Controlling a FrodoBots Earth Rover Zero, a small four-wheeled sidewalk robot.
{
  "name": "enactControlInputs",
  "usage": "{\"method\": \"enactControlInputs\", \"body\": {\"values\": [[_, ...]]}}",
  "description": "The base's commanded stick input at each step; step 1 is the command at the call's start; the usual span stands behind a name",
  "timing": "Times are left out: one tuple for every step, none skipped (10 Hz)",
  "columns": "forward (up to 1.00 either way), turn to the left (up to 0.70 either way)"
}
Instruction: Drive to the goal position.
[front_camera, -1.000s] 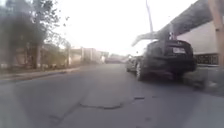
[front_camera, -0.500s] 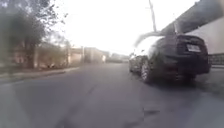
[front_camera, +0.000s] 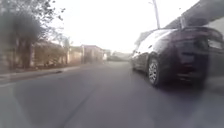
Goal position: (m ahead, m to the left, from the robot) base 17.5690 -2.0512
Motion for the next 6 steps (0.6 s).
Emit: {"method": "enactControlInputs", "body": {"values": [[1.0,0.01],[1.0,0.01],[1.0,0.01],[1.0,0.01],[1.0,0.01],[1.0,0.01]]}}
